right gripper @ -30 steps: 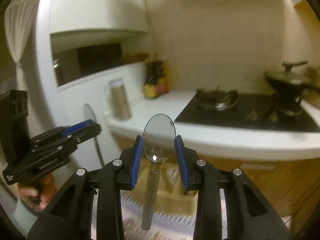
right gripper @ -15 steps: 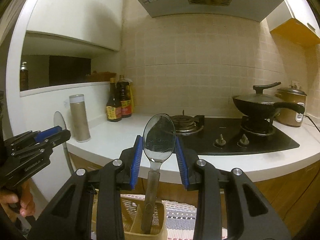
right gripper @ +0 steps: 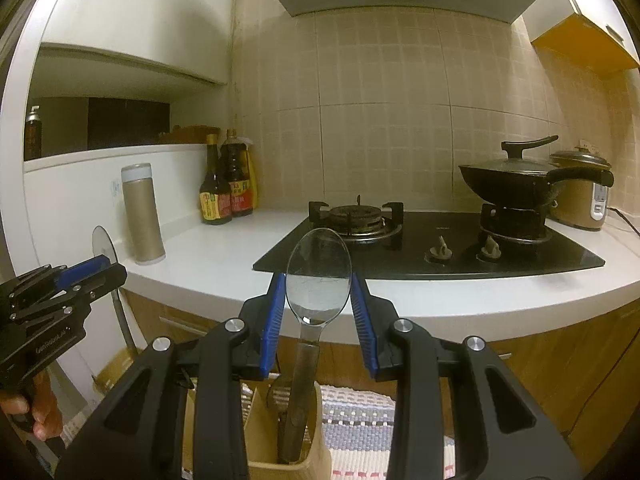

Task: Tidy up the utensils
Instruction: 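Carry the clear spoon with the left gripper and release it into the caddy, then lower the right gripper and grasp the black plastic spoon by its handle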

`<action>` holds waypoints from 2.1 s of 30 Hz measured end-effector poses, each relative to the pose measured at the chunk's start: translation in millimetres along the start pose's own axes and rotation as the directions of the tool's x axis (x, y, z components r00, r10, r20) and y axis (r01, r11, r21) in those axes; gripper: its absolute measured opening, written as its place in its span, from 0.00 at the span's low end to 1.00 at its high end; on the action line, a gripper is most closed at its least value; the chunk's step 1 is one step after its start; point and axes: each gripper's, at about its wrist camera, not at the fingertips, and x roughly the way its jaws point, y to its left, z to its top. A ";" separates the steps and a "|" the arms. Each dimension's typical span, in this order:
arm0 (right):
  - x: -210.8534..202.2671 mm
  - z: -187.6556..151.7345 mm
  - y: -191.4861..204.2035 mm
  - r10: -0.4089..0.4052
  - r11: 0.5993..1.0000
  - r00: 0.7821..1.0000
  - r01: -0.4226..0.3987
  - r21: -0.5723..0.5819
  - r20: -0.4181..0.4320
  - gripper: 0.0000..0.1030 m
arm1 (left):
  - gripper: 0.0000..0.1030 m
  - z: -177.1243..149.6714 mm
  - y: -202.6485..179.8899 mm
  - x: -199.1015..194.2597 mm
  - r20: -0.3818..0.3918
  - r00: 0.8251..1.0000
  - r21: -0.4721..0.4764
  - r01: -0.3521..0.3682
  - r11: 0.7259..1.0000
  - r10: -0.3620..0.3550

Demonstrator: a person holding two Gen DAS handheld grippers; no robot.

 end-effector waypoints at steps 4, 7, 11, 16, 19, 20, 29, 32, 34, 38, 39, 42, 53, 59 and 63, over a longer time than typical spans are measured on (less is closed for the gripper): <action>-5.6 -3.7 1.6 0.006 1.000 1.000 -0.006 -0.004 -0.012 0.30 | 0.28 -3.1 2.6 -1.5 -0.011 1.000 -0.011 0.012 1.000 -0.012; -11.5 -5.6 4.3 0.018 1.000 0.999 -0.019 -0.018 -0.033 0.30 | 0.30 -4.2 3.2 -5.0 -0.024 0.999 -0.014 0.033 0.999 -0.033; -21.2 -5.3 3.4 0.039 0.999 0.997 -0.040 -0.014 -0.059 0.39 | 0.38 -2.4 4.3 -14.7 -0.028 0.999 -0.016 0.041 0.999 -0.042; -41.2 -1.2 0.8 0.049 0.999 0.997 -0.049 -0.003 -0.066 0.51 | 0.41 3.1 8.6 -35.1 -0.034 0.996 -0.050 0.082 0.995 -0.083; -55.1 2.5 2.5 0.043 0.999 0.995 -0.043 0.003 -0.088 0.51 | 0.41 7.3 11.7 -51.1 -0.047 0.992 -0.082 0.114 0.990 -0.119; -61.3 4.2 5.0 0.041 0.999 0.993 -0.041 -0.004 -0.107 0.51 | 0.41 8.5 12.0 -55.6 -0.054 0.990 -0.090 0.123 0.988 -0.128; -89.5 -6.2 33.5 0.075 0.991 0.941 -0.107 -0.078 -0.330 0.51 | 0.41 -5.5 2.3 -90.8 -0.182 0.958 -0.117 0.203 0.972 -0.222; -92.0 -20.9 41.1 0.090 0.987 0.897 -0.137 -0.079 -0.433 0.51 | 0.41 -20.1 -2.4 -91.1 -0.268 0.933 -0.116 0.216 0.970 -0.240; -88.7 -35.0 41.6 0.118 0.986 0.844 -0.163 -0.042 -0.523 0.51 | 0.41 -34.8 -4.2 -86.5 -0.344 0.906 -0.119 0.218 0.969 -0.247; -80.0 -66.9 34.0 0.192 0.979 0.723 -0.192 0.074 -0.664 0.51 | 0.41 -66.3 -5.8 -74.6 -0.470 0.849 -0.111 0.213 0.971 -0.240; -78.2 -75.3 32.1 0.211 0.976 0.692 -0.194 0.104 -0.690 0.51 | 0.41 -77.8 -6.4 -70.6 -0.504 0.831 -0.109 0.210 0.972 -0.236; -76.8 -105.8 32.5 0.246 0.967 0.590 -0.203 0.154 -0.769 0.51 | 0.41 -102.4 -6.3 -59.8 -0.568 0.787 -0.119 0.211 0.970 -0.241; -108.9 -178.0 57.4 0.164 0.971 0.465 -0.230 0.060 -0.870 0.45 | 0.41 -149.9 -22.4 -39.1 -0.656 0.720 -0.067 0.246 0.967 -0.228; -112.3 -195.8 65.9 0.121 0.974 0.466 -0.225 0.015 -0.876 0.45 | 0.41 -165.4 -42.8 -19.3 -0.708 0.698 0.053 0.200 0.978 -0.104; -111.2 -200.6 74.6 0.085 0.972 0.474 -0.232 -0.032 -0.876 0.46 | 0.41 -171.3 -45.6 -8.2 -0.731 0.677 0.052 0.191 0.980 -0.093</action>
